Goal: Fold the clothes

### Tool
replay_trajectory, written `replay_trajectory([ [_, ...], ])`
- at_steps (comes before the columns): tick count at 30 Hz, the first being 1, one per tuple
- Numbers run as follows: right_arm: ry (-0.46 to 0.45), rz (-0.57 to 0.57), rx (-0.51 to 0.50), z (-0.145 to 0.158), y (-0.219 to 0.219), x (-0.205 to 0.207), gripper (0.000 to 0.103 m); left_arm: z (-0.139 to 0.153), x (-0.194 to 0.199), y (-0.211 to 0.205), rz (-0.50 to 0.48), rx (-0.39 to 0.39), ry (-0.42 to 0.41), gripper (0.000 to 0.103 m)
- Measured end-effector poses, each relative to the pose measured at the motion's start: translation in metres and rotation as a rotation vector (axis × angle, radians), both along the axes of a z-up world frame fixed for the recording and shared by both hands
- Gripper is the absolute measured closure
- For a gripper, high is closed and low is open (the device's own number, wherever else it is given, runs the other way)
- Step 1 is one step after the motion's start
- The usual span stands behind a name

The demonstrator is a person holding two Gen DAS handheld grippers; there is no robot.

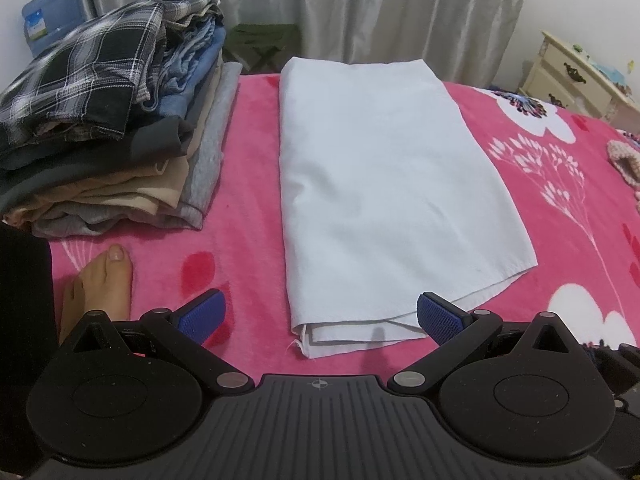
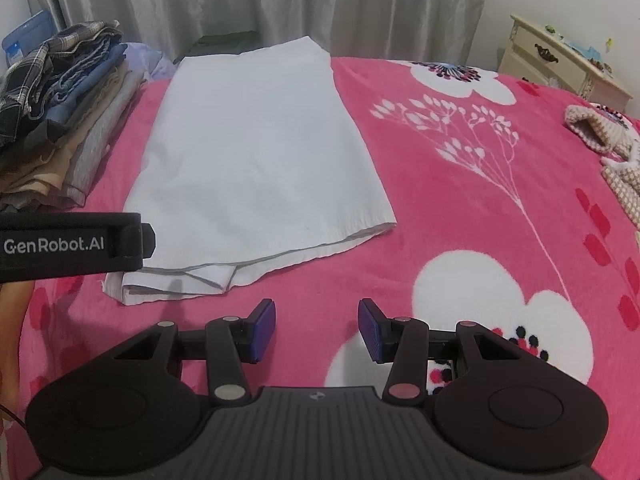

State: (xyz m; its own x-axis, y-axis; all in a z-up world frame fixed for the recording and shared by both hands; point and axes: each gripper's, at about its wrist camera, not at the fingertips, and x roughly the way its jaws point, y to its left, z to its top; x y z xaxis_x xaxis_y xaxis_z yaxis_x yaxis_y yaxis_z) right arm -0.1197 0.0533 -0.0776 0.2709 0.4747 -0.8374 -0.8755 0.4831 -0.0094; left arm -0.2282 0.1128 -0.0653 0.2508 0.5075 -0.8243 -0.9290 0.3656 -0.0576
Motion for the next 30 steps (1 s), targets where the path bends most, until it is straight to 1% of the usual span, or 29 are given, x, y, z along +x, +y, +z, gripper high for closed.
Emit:
replay_trajectory([
  [30, -0.012, 0.007, 0.004, 0.0036, 0.0037, -0.0004, 0.054, 0.0019, -0.0004, -0.0003, 0.003, -0.012, -0.010, 0.000],
])
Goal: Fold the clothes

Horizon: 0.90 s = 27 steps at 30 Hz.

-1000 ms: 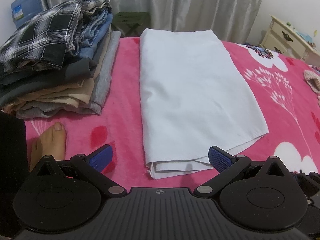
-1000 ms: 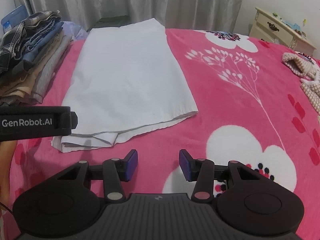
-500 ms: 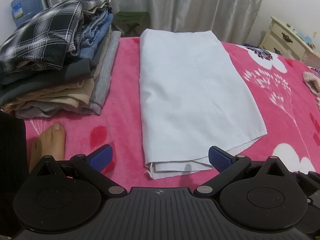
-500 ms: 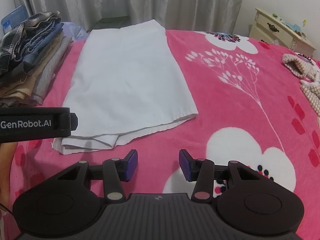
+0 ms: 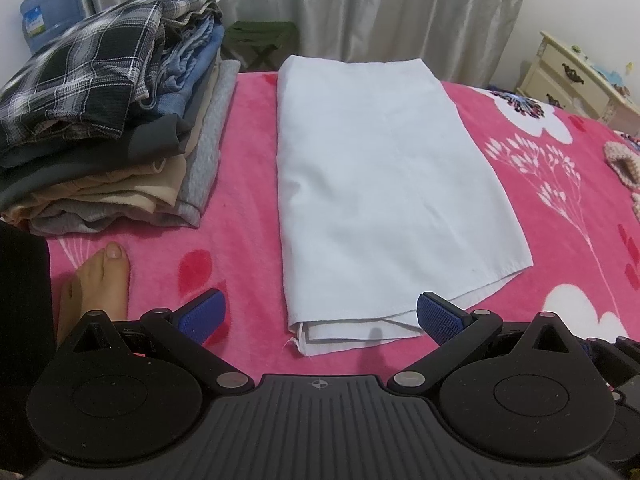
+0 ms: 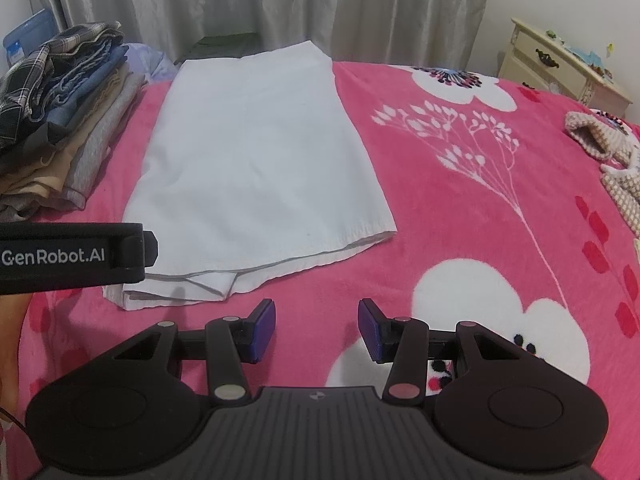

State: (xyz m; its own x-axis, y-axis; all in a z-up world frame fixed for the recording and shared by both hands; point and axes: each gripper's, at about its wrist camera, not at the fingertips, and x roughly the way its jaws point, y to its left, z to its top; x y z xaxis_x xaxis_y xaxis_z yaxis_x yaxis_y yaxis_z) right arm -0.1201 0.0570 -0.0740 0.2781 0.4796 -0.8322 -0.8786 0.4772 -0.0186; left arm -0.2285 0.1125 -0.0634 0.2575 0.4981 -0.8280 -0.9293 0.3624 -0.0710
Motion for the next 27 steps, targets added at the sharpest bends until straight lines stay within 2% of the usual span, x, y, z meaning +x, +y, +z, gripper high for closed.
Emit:
replay_trajectory([
  [27, -0.010, 0.011, -0.006, -0.0009, 0.0041, -0.0010, 0.054, -0.0031, 0.0009, -0.0001, -0.005, -0.011, 0.006, 0.000],
])
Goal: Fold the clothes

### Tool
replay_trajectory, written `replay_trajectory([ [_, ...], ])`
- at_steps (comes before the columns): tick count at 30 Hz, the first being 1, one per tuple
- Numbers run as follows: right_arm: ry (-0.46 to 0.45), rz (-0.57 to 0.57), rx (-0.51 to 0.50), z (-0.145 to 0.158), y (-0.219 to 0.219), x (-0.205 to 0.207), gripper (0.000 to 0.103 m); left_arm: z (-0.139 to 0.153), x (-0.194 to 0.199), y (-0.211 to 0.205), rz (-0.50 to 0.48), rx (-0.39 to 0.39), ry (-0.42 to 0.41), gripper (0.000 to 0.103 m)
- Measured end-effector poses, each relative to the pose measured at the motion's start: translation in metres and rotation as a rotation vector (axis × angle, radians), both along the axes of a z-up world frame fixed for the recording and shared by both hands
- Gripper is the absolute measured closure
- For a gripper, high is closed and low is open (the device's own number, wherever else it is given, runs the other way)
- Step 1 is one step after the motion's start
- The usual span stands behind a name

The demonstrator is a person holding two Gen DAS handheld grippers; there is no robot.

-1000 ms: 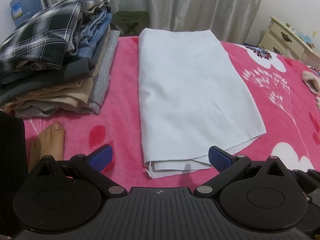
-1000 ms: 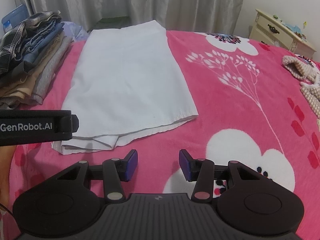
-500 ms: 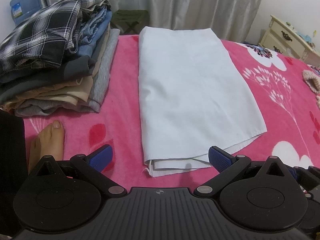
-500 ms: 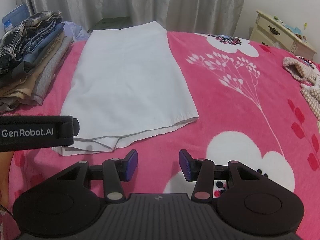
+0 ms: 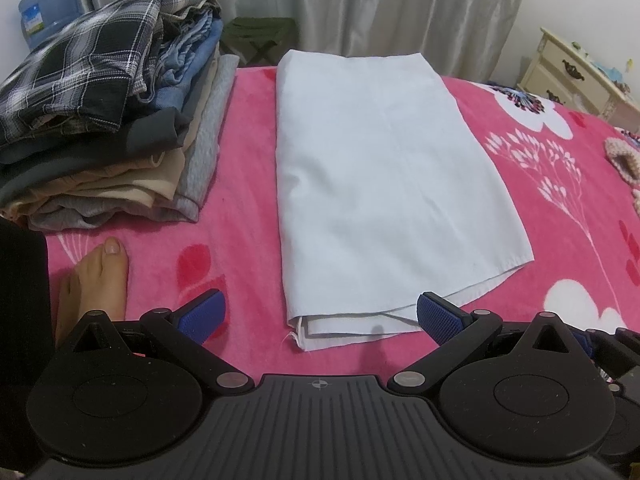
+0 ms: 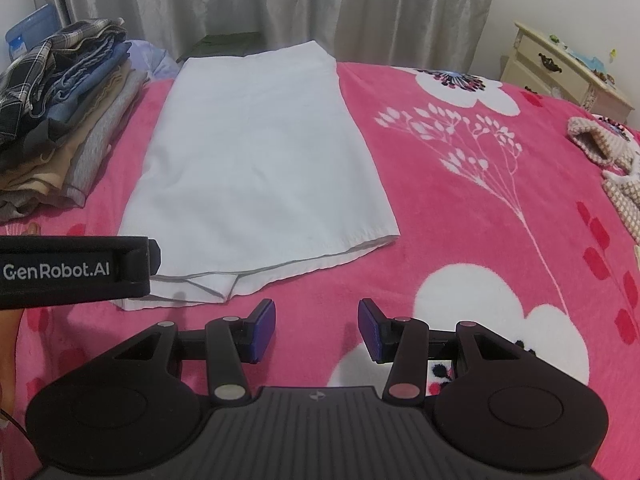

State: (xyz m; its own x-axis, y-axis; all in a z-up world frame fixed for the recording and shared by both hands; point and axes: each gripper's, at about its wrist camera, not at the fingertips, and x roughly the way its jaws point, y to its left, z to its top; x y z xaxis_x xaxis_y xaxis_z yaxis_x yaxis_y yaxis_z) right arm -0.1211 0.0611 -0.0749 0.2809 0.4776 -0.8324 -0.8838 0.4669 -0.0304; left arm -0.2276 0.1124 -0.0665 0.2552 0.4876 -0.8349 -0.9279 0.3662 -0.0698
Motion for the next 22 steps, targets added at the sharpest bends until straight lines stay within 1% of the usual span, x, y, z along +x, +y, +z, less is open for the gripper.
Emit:
replay_trajectory([
  [22, -0.003, 0.007, -0.003, -0.0003, 0.0028, -0.0005, 0.054, -0.0026, -0.0002, 0.0007, 0.005, -0.003, 0.007, 0.000],
])
